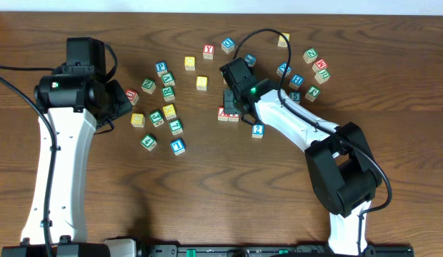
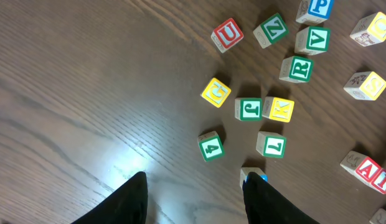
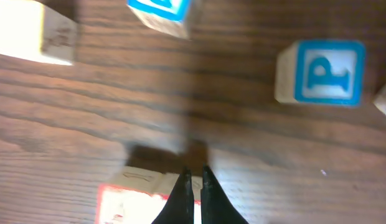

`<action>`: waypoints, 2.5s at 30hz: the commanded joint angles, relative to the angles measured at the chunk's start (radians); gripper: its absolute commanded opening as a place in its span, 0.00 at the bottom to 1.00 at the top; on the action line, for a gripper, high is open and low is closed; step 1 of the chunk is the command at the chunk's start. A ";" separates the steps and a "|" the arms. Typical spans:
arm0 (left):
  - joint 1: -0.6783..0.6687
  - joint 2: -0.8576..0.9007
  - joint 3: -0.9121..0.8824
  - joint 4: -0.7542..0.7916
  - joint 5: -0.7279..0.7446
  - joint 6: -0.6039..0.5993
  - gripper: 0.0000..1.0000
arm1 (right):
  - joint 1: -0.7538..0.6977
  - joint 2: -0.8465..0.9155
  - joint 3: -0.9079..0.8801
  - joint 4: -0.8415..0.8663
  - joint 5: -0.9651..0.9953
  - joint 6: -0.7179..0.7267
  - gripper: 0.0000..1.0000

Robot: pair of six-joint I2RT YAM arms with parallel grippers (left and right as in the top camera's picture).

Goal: Spell out AI2
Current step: 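Adjust the I block beside the A block, open and lift the right gripper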

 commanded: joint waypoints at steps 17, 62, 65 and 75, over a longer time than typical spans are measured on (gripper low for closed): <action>0.004 -0.003 0.003 -0.002 -0.006 0.006 0.49 | 0.023 -0.030 -0.006 -0.117 0.027 0.076 0.02; 0.004 -0.003 0.003 -0.002 -0.006 0.006 0.51 | 0.003 -0.157 -0.111 -0.446 -0.020 0.067 0.01; 0.004 -0.003 0.003 -0.002 -0.006 0.006 0.51 | 0.008 -0.157 -0.143 -0.404 -0.066 0.016 0.01; 0.004 -0.003 0.003 -0.002 -0.006 0.006 0.51 | 0.003 -0.157 -0.199 -0.333 -0.058 -0.019 0.04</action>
